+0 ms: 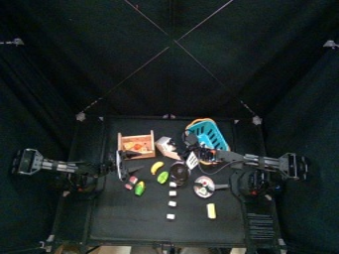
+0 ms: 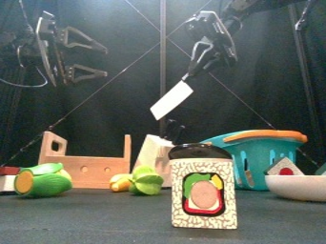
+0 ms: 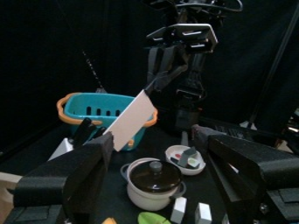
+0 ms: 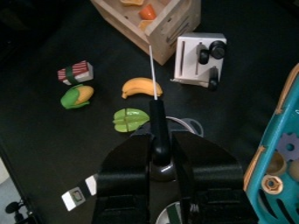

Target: Place cleaver back in holder

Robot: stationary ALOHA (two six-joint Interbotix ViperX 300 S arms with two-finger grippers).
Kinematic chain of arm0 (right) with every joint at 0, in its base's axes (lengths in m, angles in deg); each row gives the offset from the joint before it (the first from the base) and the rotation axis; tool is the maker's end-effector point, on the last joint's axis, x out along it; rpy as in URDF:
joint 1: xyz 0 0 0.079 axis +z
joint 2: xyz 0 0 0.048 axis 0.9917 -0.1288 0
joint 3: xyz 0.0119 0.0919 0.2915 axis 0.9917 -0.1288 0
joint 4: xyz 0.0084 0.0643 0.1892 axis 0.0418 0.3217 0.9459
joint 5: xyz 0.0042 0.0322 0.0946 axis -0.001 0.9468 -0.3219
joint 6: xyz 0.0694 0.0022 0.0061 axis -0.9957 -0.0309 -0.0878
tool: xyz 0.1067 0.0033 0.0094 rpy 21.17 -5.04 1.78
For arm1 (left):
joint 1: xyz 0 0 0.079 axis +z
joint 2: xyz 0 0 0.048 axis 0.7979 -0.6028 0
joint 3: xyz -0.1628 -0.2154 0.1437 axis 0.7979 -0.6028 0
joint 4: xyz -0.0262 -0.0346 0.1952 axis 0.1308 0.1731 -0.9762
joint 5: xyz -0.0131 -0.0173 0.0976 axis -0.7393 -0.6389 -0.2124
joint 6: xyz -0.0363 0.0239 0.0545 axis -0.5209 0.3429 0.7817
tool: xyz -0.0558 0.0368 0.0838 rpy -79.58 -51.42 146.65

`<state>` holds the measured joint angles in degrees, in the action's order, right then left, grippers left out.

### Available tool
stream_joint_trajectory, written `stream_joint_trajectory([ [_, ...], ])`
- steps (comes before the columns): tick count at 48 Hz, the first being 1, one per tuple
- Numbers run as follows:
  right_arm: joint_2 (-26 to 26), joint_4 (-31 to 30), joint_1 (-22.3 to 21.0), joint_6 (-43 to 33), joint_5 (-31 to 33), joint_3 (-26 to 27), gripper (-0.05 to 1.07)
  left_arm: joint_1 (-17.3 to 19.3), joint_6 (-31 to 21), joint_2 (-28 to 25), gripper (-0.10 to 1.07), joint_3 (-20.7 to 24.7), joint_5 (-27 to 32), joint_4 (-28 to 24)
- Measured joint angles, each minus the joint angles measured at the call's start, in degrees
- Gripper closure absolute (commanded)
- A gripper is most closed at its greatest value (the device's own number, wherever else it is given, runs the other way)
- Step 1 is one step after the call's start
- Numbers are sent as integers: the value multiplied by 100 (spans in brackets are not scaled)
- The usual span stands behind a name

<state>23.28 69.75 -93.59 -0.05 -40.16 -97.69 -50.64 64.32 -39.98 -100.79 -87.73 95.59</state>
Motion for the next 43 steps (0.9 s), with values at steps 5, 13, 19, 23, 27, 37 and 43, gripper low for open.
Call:
stream_joint_trajectory([
  [5, -70, -193, 0, -176, 255, 176, 54, -44, -9, 62, -5, -70, 35, 9],
  [13, -202, -255, 0, -202, 545, 325, 54, -176, 0, 70, -5, -79, 44, 9],
  [19, -369, -229, 0, -202, 562, 369, 54, -211, -9, 70, -5, -79, 79, 9],
  [23, -457, -229, -18, -202, 571, 369, 54, -202, -9, 70, -5, -79, 149, 9],
  [27, -527, -229, -35, -202, 571, 387, 54, -211, -9, 70, -5, -88, 220, 9],
  [37, -686, -229, -141, -185, 536, 404, 54, -202, -9, 70, -5, -79, 316, 9],
  [43, -773, -246, -176, -167, 510, 448, 54, -211, -9, 70, -5, -88, 316, 9],
])
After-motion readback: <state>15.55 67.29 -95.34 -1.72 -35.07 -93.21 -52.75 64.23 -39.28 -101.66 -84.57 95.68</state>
